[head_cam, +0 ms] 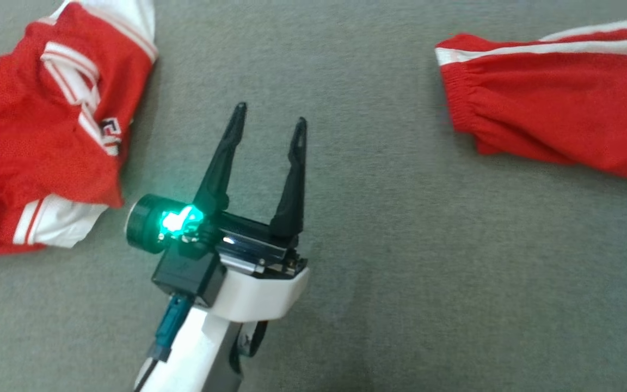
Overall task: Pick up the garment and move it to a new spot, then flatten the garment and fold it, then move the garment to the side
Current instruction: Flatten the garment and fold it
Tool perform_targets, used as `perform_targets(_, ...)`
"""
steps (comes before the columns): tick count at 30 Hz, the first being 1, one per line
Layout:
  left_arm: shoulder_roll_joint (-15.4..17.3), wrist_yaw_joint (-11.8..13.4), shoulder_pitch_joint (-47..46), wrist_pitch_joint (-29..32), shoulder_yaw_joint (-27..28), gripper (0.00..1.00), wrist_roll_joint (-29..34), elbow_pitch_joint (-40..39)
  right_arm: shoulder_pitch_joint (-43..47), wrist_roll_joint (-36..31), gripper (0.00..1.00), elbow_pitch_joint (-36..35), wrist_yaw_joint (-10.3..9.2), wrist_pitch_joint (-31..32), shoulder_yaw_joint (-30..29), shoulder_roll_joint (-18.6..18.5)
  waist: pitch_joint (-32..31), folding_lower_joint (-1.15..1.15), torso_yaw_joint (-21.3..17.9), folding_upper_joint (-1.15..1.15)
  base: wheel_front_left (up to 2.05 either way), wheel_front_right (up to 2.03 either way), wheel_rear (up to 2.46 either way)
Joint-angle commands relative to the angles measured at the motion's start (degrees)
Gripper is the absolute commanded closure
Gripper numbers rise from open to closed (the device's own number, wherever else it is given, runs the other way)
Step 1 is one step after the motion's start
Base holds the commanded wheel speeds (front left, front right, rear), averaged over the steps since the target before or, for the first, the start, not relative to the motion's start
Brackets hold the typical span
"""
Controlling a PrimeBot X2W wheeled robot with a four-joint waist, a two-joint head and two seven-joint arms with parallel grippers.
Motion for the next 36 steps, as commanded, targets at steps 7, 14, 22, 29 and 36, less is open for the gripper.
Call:
perform_targets(7,0.29,-1.36,1.52,-0.24,3.60,0.00,1.11,-1.46,-0.05,-2.16,1.00,-9.29,-0.05,-3.62,0.33,-3.34,-2.25,0.00,-3.38,0.00,0.00,0.00,0.00)
perform_targets(14,0.29,-2.26,2.21,-0.24,3.62,0.00,1.09,-0.55,0.71,-8.80,1.00,-26.21,-0.05,-3.88,2.30,0.71,-4.42,0.00,-3.51,0.00,0.00,0.00,0.00)
perform_targets(22,0.29,-2.35,3.64,-0.24,3.22,0.00,-0.08,-0.23,6.30,-16.05,1.00,-39.68,-0.05,2.68,5.48,14.45,-6.64,0.00,-1.58,0.00,0.00,0.00,0.00)
perform_targets(29,0.29,-1.39,4.63,-0.24,2.35,0.00,-1.54,-0.51,12.18,-18.52,0.00,-39.61,-0.05,-0.42,2.24,23.86,-8.41,0.00,0.66,0.00,0.00,0.00,0.00)
perform_targets(36,0.29,0.33,9.24,-0.24,5.16,0.00,-1.91,-0.98,21.57,-22.11,0.00,-38.04,-0.05,-15.26,-8.75,27.04,-14.36,0.00,0.42,0.00,0.00,0.00,0.00)
